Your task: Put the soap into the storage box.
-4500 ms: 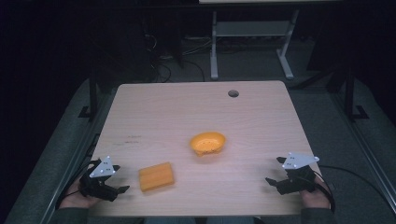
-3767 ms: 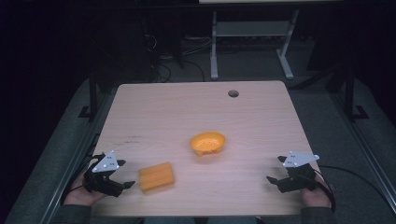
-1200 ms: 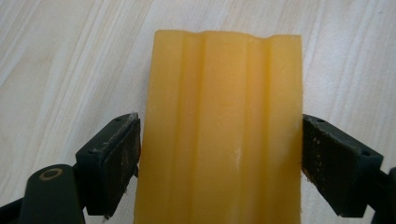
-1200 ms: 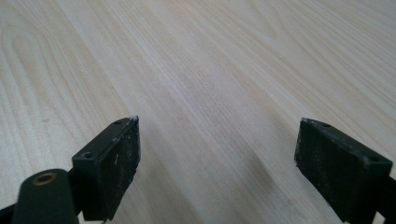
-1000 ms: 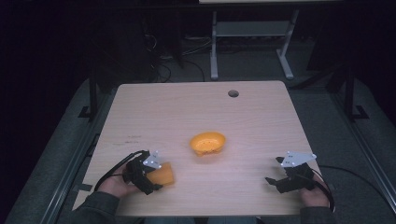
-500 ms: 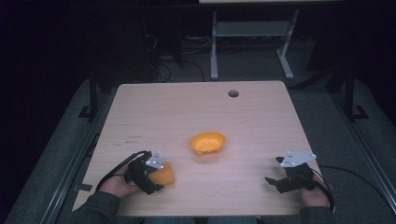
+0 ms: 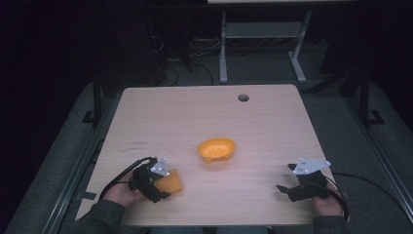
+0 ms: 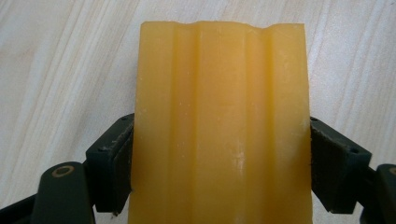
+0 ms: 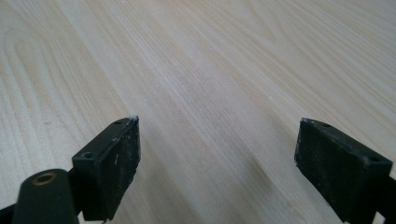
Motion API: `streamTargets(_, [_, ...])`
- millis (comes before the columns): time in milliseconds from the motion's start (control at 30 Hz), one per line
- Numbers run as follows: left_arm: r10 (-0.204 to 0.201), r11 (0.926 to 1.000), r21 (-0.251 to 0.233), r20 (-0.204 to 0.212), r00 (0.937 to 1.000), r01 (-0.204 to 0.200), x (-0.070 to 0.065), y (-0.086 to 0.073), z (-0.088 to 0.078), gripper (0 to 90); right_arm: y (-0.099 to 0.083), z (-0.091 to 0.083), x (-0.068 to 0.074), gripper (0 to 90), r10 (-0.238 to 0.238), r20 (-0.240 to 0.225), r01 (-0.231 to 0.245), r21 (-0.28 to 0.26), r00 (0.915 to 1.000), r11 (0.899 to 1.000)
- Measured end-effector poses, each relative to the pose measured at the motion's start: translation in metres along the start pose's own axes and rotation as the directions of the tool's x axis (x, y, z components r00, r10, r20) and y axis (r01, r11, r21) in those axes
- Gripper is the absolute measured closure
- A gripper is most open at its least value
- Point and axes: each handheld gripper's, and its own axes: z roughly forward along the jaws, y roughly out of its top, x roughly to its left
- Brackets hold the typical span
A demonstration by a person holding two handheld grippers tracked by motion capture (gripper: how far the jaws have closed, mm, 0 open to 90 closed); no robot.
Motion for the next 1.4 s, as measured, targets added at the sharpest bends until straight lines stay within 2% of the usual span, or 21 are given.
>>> streamTargets(100, [-0.006,1.0,0.0,-0.022,0.9997,0.006,-0.002,0.002,0.0,20.8,0.0,-0.001,0.0,13.7,0.001,0.002,0.0,-0.006,1.0,1.0])
streamTargets(167, [0.016,0.9999,0.002,-0.022,0.9996,-0.016,-0.003,0.005,-0.002,20.9,0.0,-0.001,0.0,13.7,0.0,-0.001,0.0,-0.011,1.0,1.0])
streamTargets(333, [0.027,0.9995,-0.015,-0.016,0.9995,-0.027,-0.005,0.011,-0.009,20.9,-0.003,-0.002,-0.001,13.7,0.012,-0.003,-0.012,-0.019,0.9999,1.0])
streamTargets(467, [0.024,0.9996,-0.011,-0.011,0.9997,-0.024,-0.004,0.014,-0.009,20.9,-0.003,-0.003,-0.001,13.7,0.019,-0.003,-0.019,-0.024,0.9998,1.0])
streamTargets(533, [0.01,0.9999,-0.011,-0.01,0.9999,-0.011,-0.003,0.014,-0.009,20.9,-0.003,-0.003,0.0,13.7,0.02,-0.001,-0.02,-0.027,0.9998,0.999])
streamTargets(567, [0.02,0.9998,-0.008,-0.019,0.9996,-0.02,-0.002,0.015,-0.009,20.9,-0.003,-0.003,0.0,13.7,0.019,-0.003,-0.019,-0.029,0.9998,0.999])
streamTargets(667, [0.004,1.0,-0.003,-0.011,0.9999,-0.004,0.0,0.017,-0.011,20.9,-0.003,-0.004,0.0,13.7,0.019,0.002,-0.019,-0.033,0.9998,0.999])
streamTargets(900, [0.031,0.9995,0.001,-0.017,0.9994,-0.031,0.008,0.031,-0.025,20.9,-0.004,-0.007,0.0,13.7,0.026,0.002,-0.026,-0.039,0.9997,0.999])
streamTargets(967, [0.02,0.9997,-0.013,-0.02,0.9996,-0.02,0.01,0.035,-0.027,20.9,-0.003,-0.006,0.0,13.7,0.032,-0.001,-0.032,-0.04,0.9995,0.999])
streamTargets(1133, [0.05,0.9988,0.002,-0.017,0.9986,-0.05,0.014,0.043,-0.031,21.0,-0.003,-0.007,0.0,13.7,0.022,-0.002,-0.022,-0.044,0.9998,0.999])
streamTargets(1300, [0.061,0.9981,0.003,-0.017,0.998,-0.061,0.017,0.053,-0.034,21.0,-0.004,-0.008,0.0,13.7,0.028,-0.002,-0.028,-0.045,0.9996,0.999])
streamTargets(1400, [0.084,0.9964,0.007,-0.011,0.9964,-0.084,0.021,0.063,-0.037,21.0,-0.003,-0.01,0.0,13.7,0.025,-0.002,-0.025,-0.052,0.9997,0.998])
